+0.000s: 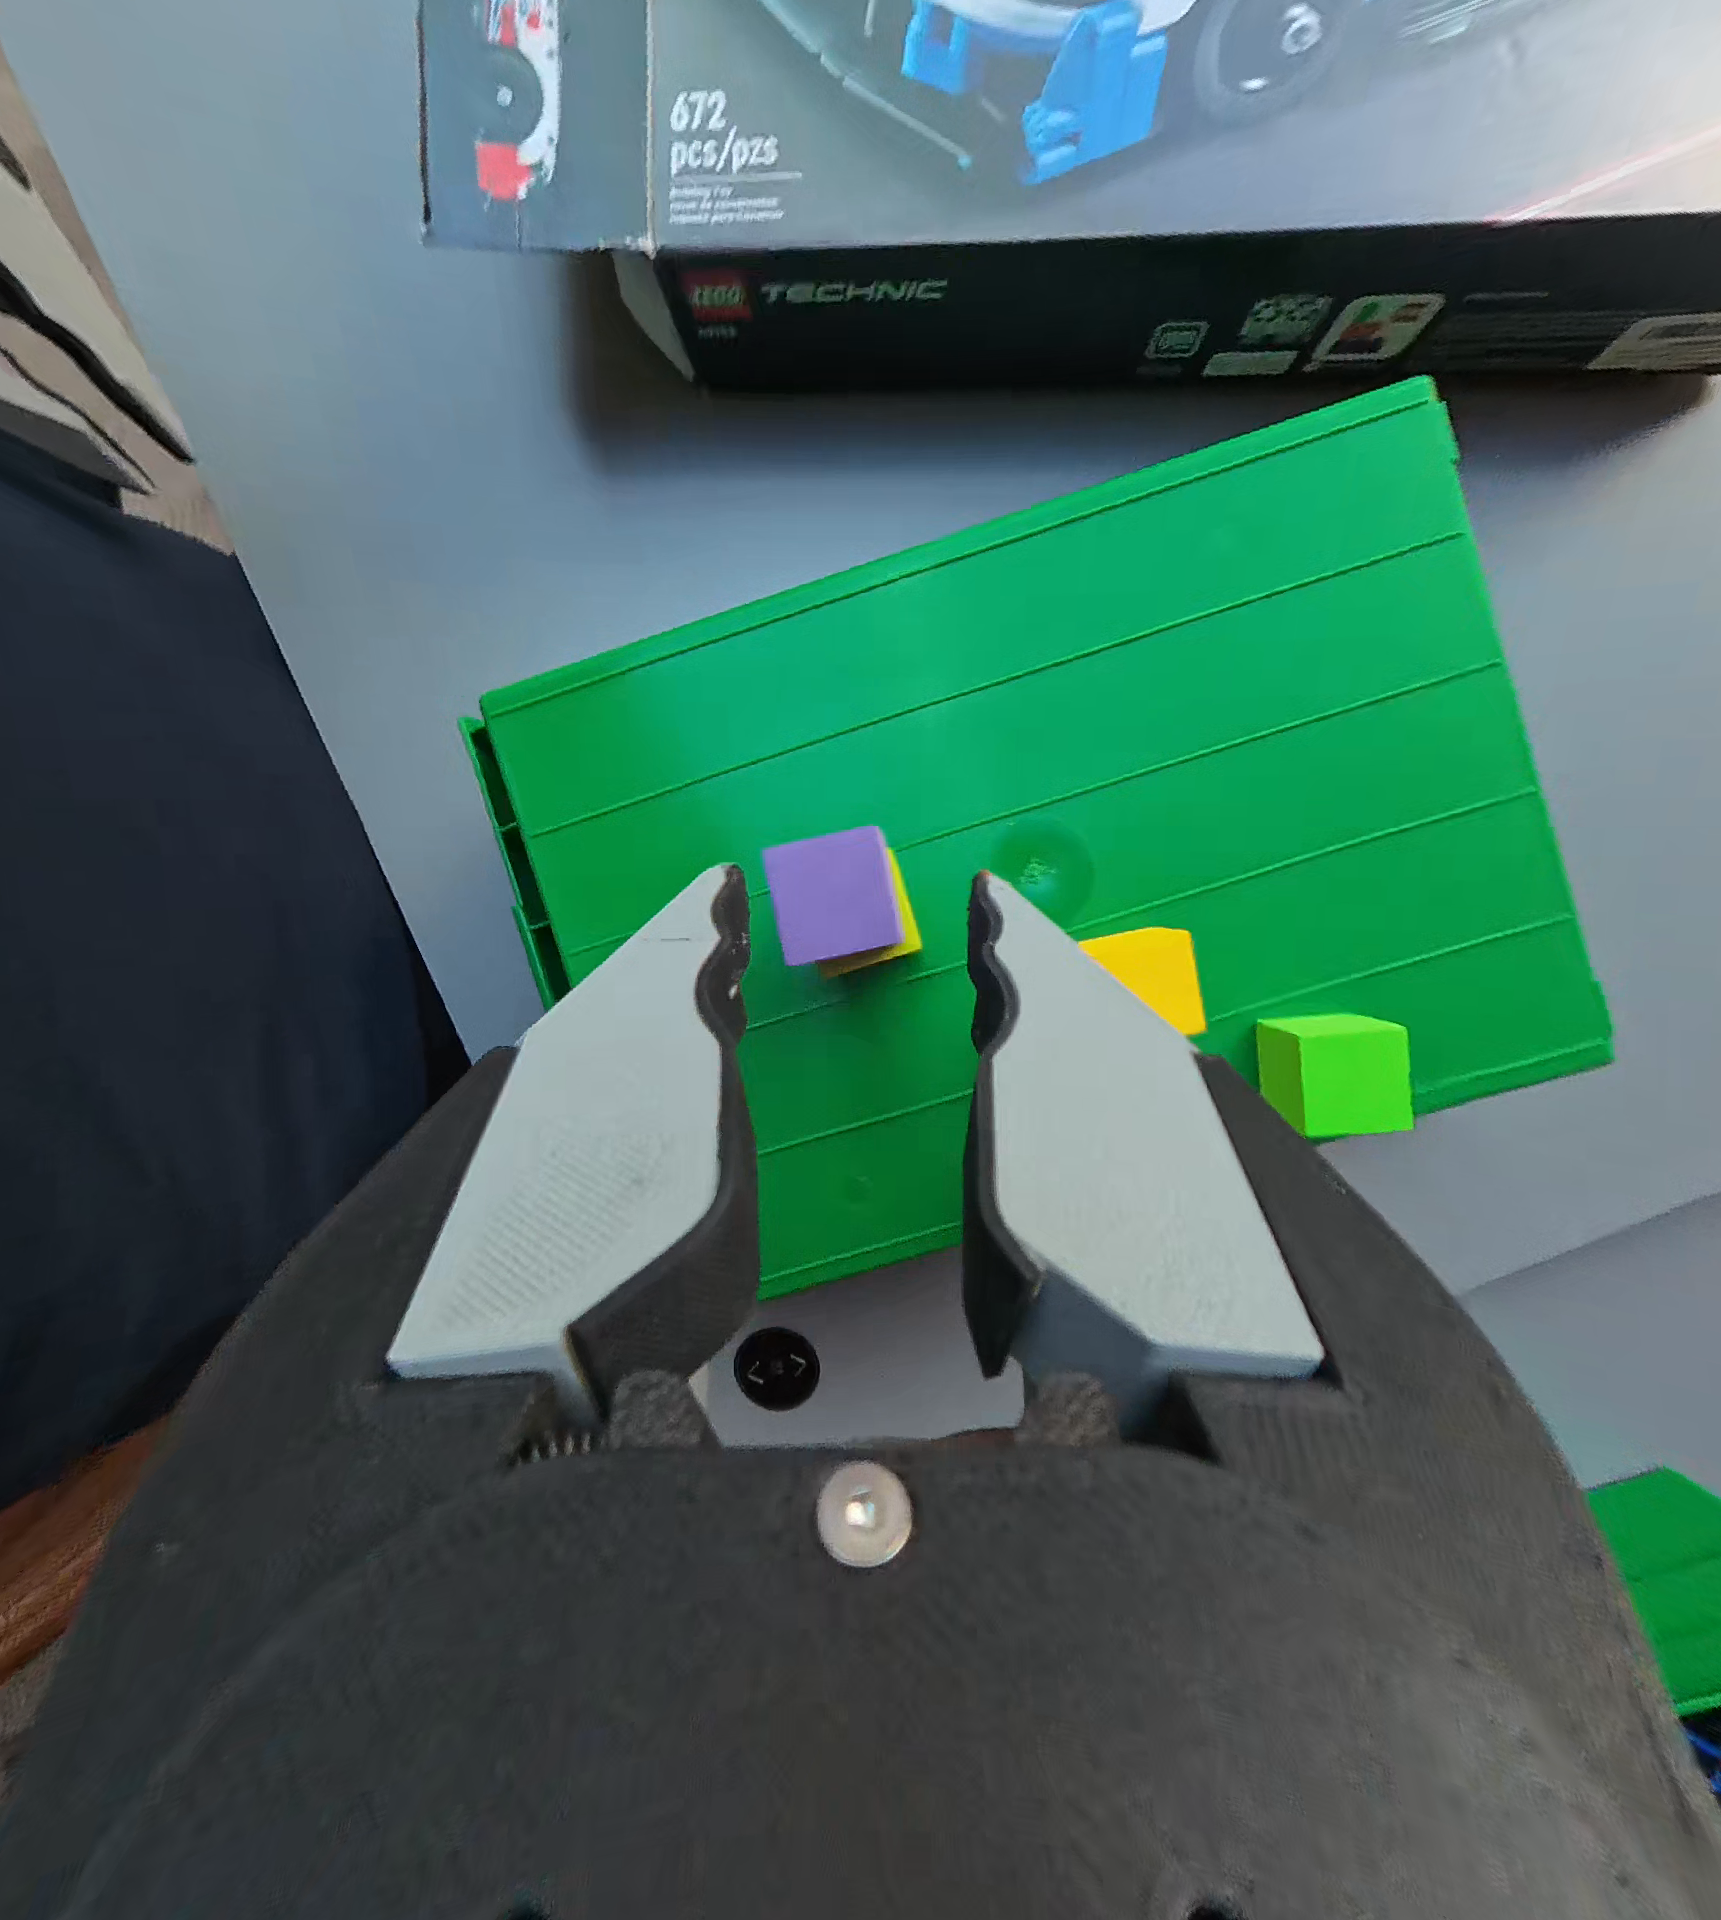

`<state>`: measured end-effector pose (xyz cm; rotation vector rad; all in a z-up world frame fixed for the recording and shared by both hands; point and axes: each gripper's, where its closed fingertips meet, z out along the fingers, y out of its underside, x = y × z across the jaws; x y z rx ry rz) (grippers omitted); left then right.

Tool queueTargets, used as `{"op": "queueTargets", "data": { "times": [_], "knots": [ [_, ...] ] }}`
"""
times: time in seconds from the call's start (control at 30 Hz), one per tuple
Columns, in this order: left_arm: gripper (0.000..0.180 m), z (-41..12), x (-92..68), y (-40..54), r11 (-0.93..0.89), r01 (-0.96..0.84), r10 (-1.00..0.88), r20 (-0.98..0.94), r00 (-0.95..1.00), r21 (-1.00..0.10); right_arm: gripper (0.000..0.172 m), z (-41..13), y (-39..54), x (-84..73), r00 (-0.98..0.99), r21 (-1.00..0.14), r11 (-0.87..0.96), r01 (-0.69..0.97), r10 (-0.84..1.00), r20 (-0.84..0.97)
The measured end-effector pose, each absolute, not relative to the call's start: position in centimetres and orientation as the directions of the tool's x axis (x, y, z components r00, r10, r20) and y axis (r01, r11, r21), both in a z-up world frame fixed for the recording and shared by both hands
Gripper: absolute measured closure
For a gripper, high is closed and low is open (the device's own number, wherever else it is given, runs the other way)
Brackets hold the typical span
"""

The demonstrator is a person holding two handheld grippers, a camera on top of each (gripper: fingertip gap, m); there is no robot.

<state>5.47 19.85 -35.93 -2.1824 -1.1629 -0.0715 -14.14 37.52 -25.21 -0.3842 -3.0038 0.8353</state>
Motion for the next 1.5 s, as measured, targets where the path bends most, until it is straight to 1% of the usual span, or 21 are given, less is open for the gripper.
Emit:
{"op": "queueTargets", "data": {
  "times": [0.07, 0.23, 0.33, 0.43, 0.57, 0.7, 0.9, 1.03, 1.07, 1.17, 1.23, 1.3, 1.4, 1.43, 1.5],
  "knots": [
    [0.170, -36.0, 5.4, 19.8, -0.388, 0.761, 0.722, 0.341, 0.602, -0.520, 0.132, -24.4, 38.4, -15.2, -0.950, -0.551, 0.782, 0.293, 0.305, -0.071],
    [0.170, -36.0, 5.1, 20.1, -0.396, 0.754, 0.715, 0.340, 0.612, -0.525, 0.132, -23.0, 41.1, -17.0, -0.870, -0.645, 0.613, 0.456, 0.460, -0.177],
    [0.171, -35.9, 4.9, 20.4, -0.395, 0.752, 0.710, 0.344, 0.615, -0.528, 0.134, -22.4, 42.5, -17.6, -0.836, -0.671, 0.556, 0.491, 0.516, -0.184],
    [0.170, -36.0, 4.7, 20.6, -0.399, 0.752, 0.703, 0.351, 0.618, -0.525, 0.136, -22.3, 43.6, -18.2, -0.815, -0.682, 0.536, 0.496, 0.559, -0.153],
    [0.170, -35.9, 4.3, 20.8, -0.407, 0.746, 0.698, 0.347, 0.626, -0.527, 0.136, -22.7, 44.1, -18.3, -0.809, -0.677, 0.541, 0.500, 0.570, -0.142],
    [0.170, -36.0, 3.8, 20.6, -0.339, 0.799, 0.715, 0.415, 0.562, -0.497, 0.137, -23.2, 44.4, -18.2, -0.808, -0.662, 0.558, 0.501, 0.575, -0.127],
    [0.170, -36.6, 4.2, 20.5, -0.417, 0.769, 0.704, 0.362, 0.611, -0.484, 0.139, -23.5, 44.4, -18.3, -0.807, -0.656, 0.563, 0.502, 0.577, -0.123],
    [0.170, -36.4, 3.5, 19.8, -0.325, 0.820, 0.731, 0.425, 0.534, -0.471, 0.140, -23.3, 44.2, -18.4, -0.809, -0.658, 0.567, 0.496, 0.576, -0.114],
    [0.171, -36.5, 3.4, 19.6, -0.332, 0.819, 0.733, 0.418, 0.536, -0.469, 0.140, -23.3, 44.2, -18.4, -0.810, -0.657, 0.568, 0.495, 0.575, -0.113],
    [0.171, -37.1, 4.0, 19.1, -0.506, 0.730, 0.698, 0.279, 0.660, -0.460, 0.140, -23.3, 44.1, -18.4, -0.813, -0.652, 0.576, 0.493, 0.572, -0.110],
    [0.173, -37.3, 4.4, 19.5, -0.575, 0.680, 0.660, 0.233, 0.714, -0.455, 0.141, -23.3, 44.0, -18.4, -0.815, -0.649, 0.580, 0.493, 0.570, -0.109],
    [0.172, -37.3, 4.4, 19.8, -0.546, 0.702, 0.667, 0.270, 0.695, -0.458, 0.141, -23.3, 43.9, -18.4, -0.817, -0.647, 0.585, 0.489, 0.568, -0.103],
    [0.170, -37.0, 3.8, 20.0, -0.442, 0.769, 0.698, 0.361, 0.618, -0.461, 0.141, -23.0, 43.7, -18.6, -0.821, -0.648, 0.594, 0.478, 0.565, -0.088],
    [0.170, -37.0, 3.7, 19.8, -0.448, 0.768, 0.706, 0.347, 0.618, -0.458, 0.142, -23.0, 43.7, -18.6, -0.822, -0.646, 0.597, 0.474, 0.563, -0.083],
    [0.171, -37.7, 4.3, 19.3, -0.579, 0.690, 0.667, 0.234, 0.707, -0.434, 0.142, -23.0, 43.6, -18.8, -0.825, -0.641, 0.606, 0.471, 0.560, -0.076]
  ]
}}
